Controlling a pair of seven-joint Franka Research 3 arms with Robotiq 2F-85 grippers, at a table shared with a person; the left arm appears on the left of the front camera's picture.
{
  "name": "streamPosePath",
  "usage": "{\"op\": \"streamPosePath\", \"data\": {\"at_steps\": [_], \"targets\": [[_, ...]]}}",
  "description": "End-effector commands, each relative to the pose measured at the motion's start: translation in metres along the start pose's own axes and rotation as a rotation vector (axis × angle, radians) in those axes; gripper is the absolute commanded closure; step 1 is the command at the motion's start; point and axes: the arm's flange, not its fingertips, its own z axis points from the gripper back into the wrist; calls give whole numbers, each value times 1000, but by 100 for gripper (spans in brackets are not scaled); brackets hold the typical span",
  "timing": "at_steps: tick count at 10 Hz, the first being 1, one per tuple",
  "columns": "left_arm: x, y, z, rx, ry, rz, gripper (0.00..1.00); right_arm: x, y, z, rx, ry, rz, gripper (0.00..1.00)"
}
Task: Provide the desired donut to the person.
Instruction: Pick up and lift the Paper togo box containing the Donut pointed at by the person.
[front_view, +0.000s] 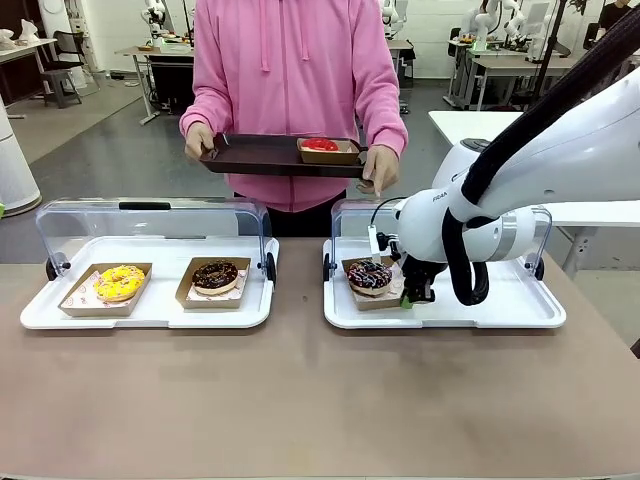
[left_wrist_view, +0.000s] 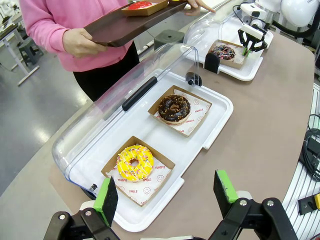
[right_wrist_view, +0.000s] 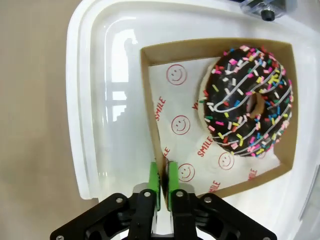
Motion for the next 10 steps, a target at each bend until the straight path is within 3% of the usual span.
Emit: {"op": "streamPosePath", "data": {"at_steps": [1, 4, 6, 10], "targets": [[0, 1, 0, -5, -10, 7, 0, 4, -6, 2, 22, -7, 26, 100], [0, 1, 0, -5, -10, 7, 0, 4, 2, 8, 30, 8, 39, 100], [0, 1, 0, -5, -10, 7, 0, -2, 19, 33, -13, -2, 53, 100], [0, 1, 0, -5, -10, 7, 0, -13, 100, 120, -87, -18, 129, 100]]}}
